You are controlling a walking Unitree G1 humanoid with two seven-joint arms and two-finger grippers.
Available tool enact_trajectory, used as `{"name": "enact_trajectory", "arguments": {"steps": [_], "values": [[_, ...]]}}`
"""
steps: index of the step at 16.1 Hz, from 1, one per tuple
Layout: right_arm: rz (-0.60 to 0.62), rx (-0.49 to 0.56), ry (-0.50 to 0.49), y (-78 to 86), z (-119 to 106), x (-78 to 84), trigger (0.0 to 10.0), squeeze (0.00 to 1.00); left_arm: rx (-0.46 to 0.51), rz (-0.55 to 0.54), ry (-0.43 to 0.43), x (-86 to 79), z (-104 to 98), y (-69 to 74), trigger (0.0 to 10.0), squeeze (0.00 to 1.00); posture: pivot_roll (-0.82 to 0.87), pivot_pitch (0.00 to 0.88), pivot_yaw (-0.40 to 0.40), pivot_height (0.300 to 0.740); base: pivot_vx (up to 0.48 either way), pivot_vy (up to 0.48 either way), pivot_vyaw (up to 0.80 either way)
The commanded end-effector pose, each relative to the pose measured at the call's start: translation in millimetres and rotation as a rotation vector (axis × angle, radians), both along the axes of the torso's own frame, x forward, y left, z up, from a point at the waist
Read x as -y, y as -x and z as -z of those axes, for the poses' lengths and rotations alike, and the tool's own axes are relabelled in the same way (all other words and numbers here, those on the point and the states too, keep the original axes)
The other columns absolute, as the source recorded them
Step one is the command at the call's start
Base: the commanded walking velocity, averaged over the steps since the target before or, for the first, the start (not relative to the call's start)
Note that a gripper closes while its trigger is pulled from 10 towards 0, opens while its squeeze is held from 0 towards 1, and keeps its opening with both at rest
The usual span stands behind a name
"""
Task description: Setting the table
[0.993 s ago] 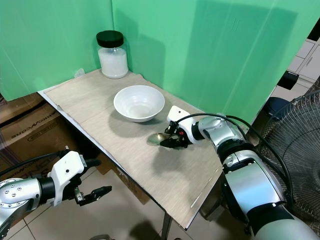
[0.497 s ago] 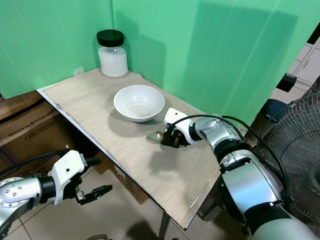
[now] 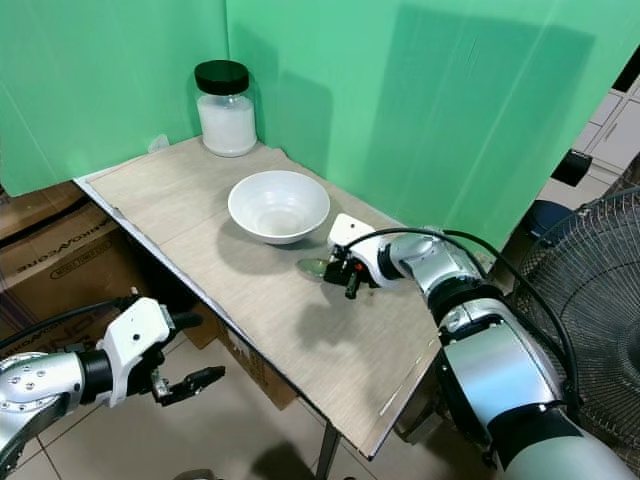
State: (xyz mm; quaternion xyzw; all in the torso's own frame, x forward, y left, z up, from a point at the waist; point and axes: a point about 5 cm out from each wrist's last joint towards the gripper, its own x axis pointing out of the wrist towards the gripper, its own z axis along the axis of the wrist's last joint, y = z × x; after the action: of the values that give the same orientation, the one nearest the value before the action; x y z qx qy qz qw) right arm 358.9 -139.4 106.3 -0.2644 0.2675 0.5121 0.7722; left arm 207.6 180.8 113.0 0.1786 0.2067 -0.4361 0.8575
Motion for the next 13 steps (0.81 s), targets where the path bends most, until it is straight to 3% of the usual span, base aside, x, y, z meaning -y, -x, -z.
{"name": "enact_trajectory", "arguments": {"steps": [1,4,10,13], "values": [[0.023,0.000,-0.012,-1.5,-2,3.4,0.0,0.00,0.019,-0.008,-0.005,-0.6,-3,-4.1,10.0,0.00,0.16,0.000,-0.069,0.740,0.000,0.000,0.00],[-0.003,-0.009,-0.063,-1.7,-9,5.9,0.0,0.00,0.026,-0.010,-0.008,-1.6,-4,-6.0,10.0,0.00,0.16,0.000,-0.064,0.740,0.000,0.000,0.00],[-0.008,0.012,-0.177,-4.4,-37,35.9,0.0,0.00,0.047,-0.011,-0.004,1.9,-6,-11.9,10.0,0.00,0.16,0.000,-0.060,0.740,0.000,0.000,0.00],[-0.003,0.031,-0.195,-3.1,-39,41.9,0.0,0.00,0.047,-0.011,-0.003,2.6,-6,-11.3,10.0,0.00,0.16,0.000,-0.059,0.740,0.000,0.000,0.00]]}}
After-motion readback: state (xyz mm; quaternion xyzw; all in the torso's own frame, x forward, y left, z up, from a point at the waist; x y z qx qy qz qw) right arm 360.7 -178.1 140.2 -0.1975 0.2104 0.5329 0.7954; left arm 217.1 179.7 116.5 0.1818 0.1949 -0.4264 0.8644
